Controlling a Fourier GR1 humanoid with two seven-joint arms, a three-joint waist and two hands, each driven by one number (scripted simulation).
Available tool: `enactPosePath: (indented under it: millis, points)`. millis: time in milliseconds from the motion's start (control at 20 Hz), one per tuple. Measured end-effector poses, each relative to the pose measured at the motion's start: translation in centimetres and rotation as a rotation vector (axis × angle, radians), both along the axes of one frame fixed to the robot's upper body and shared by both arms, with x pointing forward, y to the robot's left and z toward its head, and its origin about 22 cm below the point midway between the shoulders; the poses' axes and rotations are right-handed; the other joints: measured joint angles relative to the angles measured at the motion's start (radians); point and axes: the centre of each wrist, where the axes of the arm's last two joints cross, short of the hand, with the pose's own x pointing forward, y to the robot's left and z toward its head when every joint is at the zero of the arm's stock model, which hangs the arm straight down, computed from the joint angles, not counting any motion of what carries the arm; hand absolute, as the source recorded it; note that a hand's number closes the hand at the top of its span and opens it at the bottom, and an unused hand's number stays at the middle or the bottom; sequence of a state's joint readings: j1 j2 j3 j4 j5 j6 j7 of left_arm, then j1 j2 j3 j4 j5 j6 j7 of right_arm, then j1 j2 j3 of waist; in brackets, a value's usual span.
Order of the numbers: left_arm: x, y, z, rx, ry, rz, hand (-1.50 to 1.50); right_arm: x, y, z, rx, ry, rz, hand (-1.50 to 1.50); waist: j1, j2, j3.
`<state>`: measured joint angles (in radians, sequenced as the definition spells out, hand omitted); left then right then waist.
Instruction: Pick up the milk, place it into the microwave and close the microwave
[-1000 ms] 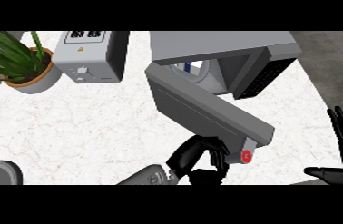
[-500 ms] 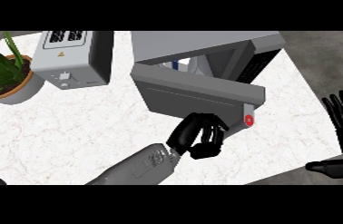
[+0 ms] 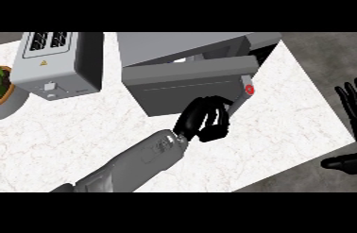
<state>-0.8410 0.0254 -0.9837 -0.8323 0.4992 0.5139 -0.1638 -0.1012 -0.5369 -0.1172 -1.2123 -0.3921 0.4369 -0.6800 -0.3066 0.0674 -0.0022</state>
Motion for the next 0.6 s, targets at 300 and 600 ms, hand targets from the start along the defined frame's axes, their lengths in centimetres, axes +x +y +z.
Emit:
enactPosePath:
  millis: [300,600]
  points:
    - [1.8,-0.5,1.9,-0.011,-0.018,0.047,1.5,1.4,0.8,1.6,0.013,-0.023,0.065,-1.5,-0.03,0.011,0.001]
    - [3.2,-1.0,3.8,-0.04,-0.042,0.087,1.5,2.6,1.3,3.4,0.012,-0.042,0.13,-1.5,-0.057,0.021,0.002]
